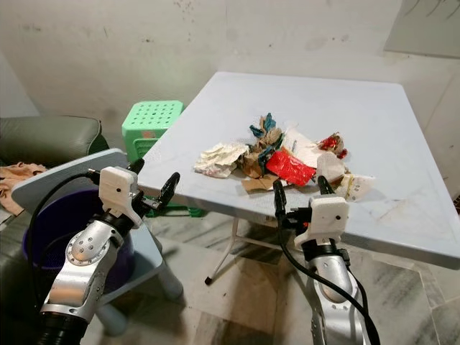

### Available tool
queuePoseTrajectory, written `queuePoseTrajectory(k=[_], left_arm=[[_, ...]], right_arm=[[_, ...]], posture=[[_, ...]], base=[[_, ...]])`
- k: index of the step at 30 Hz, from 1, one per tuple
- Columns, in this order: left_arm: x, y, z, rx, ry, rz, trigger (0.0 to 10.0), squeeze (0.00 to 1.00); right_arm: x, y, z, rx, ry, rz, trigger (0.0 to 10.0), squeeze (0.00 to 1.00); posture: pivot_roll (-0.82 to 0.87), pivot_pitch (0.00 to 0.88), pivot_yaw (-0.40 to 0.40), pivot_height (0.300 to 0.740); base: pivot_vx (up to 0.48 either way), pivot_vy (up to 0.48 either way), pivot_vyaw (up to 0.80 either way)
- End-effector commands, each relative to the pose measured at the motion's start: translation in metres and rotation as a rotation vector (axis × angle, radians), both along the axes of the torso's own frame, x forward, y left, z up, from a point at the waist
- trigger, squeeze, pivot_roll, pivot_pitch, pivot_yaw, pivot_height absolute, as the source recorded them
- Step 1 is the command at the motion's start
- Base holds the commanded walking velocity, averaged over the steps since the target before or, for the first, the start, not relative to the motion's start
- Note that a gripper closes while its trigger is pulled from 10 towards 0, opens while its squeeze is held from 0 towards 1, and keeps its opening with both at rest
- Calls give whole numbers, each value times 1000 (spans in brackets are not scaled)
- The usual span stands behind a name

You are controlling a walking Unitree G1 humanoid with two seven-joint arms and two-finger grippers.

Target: Picking trash to rubbish bin

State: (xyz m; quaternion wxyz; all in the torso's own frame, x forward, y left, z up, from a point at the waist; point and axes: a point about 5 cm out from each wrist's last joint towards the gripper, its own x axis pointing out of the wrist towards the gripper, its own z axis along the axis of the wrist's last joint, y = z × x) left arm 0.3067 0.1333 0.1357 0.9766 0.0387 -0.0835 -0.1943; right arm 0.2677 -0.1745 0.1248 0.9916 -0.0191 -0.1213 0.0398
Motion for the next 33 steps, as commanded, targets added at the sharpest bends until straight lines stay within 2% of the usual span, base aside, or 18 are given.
queuePoseTrajectory(k=[1, 15, 18, 24, 29, 33], left_arm=[[2, 1, 0, 22, -1, -10, 10000, 0], [3, -6, 1, 24, -10, -28, 10000, 0], [1, -8, 4, 13, -52, -25, 10000, 0], [0, -9, 2, 33, -48, -23, 10000, 0], [0, -14, 3, 13, -54, -15, 10000, 0], [-6, -25, -3, 32, -45, -52, 10000, 0]], right_arm=[[2, 4, 2, 1, -7, 11, 10000, 0], [2, 4, 2, -14, -11, 17, 10000, 0], [1, 6, 3, -12, -19, 31, 10000, 0], [-1, 8, 1, -13, -19, 41, 10000, 0], [-2, 7, 1, -16, -23, 36, 10000, 0], [-4, 5, 2, -39, -40, -11, 10000, 0]], posture=[[34, 3, 72, 740], [27, 0, 68, 740], [27, 0, 69, 740], [28, 0, 70, 740], [27, 0, 77, 740], [25, 0, 78, 740]], base=[[315, 0, 0], [314, 0, 0], [0, 0, 0], [0, 0, 0], [0, 0, 0], [0, 0, 0]])
